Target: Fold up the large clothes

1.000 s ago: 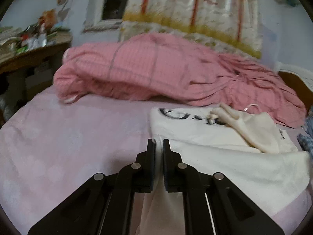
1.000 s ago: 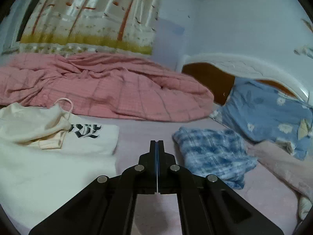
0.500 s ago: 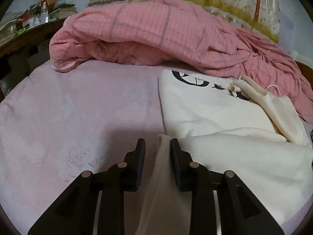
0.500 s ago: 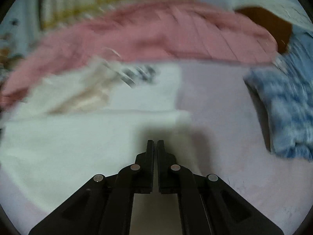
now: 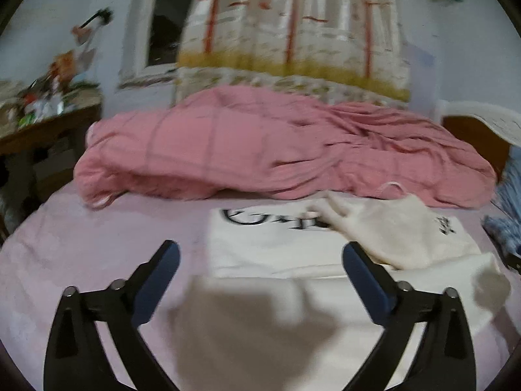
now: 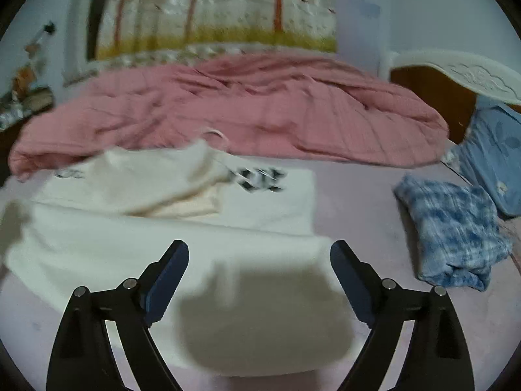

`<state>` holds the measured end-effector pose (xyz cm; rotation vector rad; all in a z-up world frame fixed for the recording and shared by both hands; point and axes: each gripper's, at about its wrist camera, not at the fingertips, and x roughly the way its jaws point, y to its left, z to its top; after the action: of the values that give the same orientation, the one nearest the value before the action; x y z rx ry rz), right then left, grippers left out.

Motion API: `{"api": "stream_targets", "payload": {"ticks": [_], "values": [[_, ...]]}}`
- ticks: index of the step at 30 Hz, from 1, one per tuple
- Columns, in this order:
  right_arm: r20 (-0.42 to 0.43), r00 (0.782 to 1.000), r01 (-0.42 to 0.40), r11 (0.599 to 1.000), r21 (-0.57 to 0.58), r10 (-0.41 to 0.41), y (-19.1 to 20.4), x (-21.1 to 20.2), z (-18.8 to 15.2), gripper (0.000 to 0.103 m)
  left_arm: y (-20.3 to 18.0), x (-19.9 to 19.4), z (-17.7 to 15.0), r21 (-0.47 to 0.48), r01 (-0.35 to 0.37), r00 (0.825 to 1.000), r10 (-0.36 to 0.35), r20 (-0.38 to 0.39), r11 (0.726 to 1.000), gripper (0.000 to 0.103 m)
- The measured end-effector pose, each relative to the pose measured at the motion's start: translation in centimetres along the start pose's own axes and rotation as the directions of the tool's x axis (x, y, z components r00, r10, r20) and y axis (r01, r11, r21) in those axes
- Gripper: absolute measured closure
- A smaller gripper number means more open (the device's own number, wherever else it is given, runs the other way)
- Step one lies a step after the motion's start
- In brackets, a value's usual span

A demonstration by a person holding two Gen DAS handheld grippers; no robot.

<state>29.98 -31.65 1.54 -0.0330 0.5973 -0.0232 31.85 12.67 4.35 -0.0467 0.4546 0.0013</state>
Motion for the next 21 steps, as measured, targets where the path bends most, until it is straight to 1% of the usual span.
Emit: {"api": "stream_targets", "payload": {"ticks": [2, 4, 6, 7, 8, 9, 11, 12, 13, 14, 15, 17, 18, 19, 21], "values": [[-0.011, 0.999, -0.05, 0.999, 0.02, 0.05, 0.7, -0.3, 0.1, 0.012, -1.9, -0.4, 0.3, 0.044, -0.018, 0.999, 0.02, -0.036, 0.999, 0.0], [-0.025, 0.995, -0.091, 0.994, 0.058, 0.092, 1.4, 0.2, 0.0, 0.012, -3.8, 0.0, 0.0, 0.05, 0.028, 0.996, -0.023, -0.089, 0.998, 0.0], [-0.073, 0.989, -0.123, 0.99, 0.075, 0.128, 2.4, 1.4, -0.4, 0.012, -5.4, 1.7, -1.0, 0.005, 0.071, 0.98, -0.069, -0.184, 0.997, 0.0], [-0.111, 0.985, -0.123, 0.99, 0.074, 0.131, 2.8, 2.4, -0.8, 0.012, -6.3, 2.9, -1.9, -0.008, 0.096, 0.967, -0.095, -0.234, 0.995, 0.0], [-0.143, 0.982, -0.114, 0.991, 0.063, 0.122, 3.3, 3.1, -1.3, 0.012, -7.3, 4.1, -2.9, 0.007, 0.104, 0.955, -0.097, -0.282, 0.995, 0.0], [-0.181, 0.979, -0.092, 0.995, 0.044, 0.098, 3.7, 4.2, -1.7, 0.012, -8.7, 5.1, -4.2, 0.043, 0.101, 0.94, -0.081, -0.331, 0.994, 0.002], [-0.251, 0.968, -0.024, 1.0, 0.002, 0.024, 3.9, 5.9, -2.8, 0.012, -11.0, 7.0, -6.7, 0.117, 0.097, 0.915, -0.042, -0.402, 0.988, 0.003], [-0.289, 0.957, -0.002, 1.0, -0.013, -0.002, 3.9, 6.8, -3.2, 0.012, -11.7, 7.7, -7.8, 0.14, 0.093, 0.905, -0.025, -0.424, 0.986, 0.003], [-0.327, 0.945, 0.002, 1.0, -0.016, -0.007, 3.7, 7.5, -3.7, 0.012, -12.1, 8.1, -8.7, 0.157, 0.082, 0.901, -0.006, -0.434, 0.984, 0.003], [-0.353, 0.935, -0.002, 1.0, -0.006, 0.0, 3.5, 8.0, -4.0, 0.012, -12.4, 8.1, -9.3, 0.178, 0.066, 0.906, 0.016, -0.423, 0.982, 0.003], [-0.359, 0.933, 0.0, 1.0, 0.004, 0.001, 3.2, 8.1, -4.1, 0.012, -12.5, 7.9, -9.5, 0.189, 0.06, 0.912, 0.023, -0.409, 0.98, 0.003], [-0.366, 0.931, 0.012, 1.0, 0.014, -0.006, 2.8, 8.0, -4.1, 0.012, -12.7, 7.4, -9.6, 0.205, 0.06, 0.91, 0.031, -0.414, 0.977, 0.003], [-0.363, 0.932, 0.013, 1.0, 0.014, -0.007, 2.7, 7.9, -4.1, 0.012, -12.7, 7.1, -9.7, 0.207, 0.058, 0.911, 0.033, -0.412, 0.977, 0.003], [-0.358, 0.934, 0.009, 1.0, 0.013, -0.003, 2.6, 7.7, -4.2, 0.012, -12.6, 6.5, -9.8, 0.207, 0.051, 0.914, 0.038, -0.405, 0.977, 0.007], [-0.335, 0.942, -0.008, 1.0, 0.007, 0.01, 2.9, 6.6, -3.9, 0.012, -12.2, 4.9, -9.2, 0.224, 0.045, 0.927, 0.043, -0.372, 0.974, 0.012]]}}
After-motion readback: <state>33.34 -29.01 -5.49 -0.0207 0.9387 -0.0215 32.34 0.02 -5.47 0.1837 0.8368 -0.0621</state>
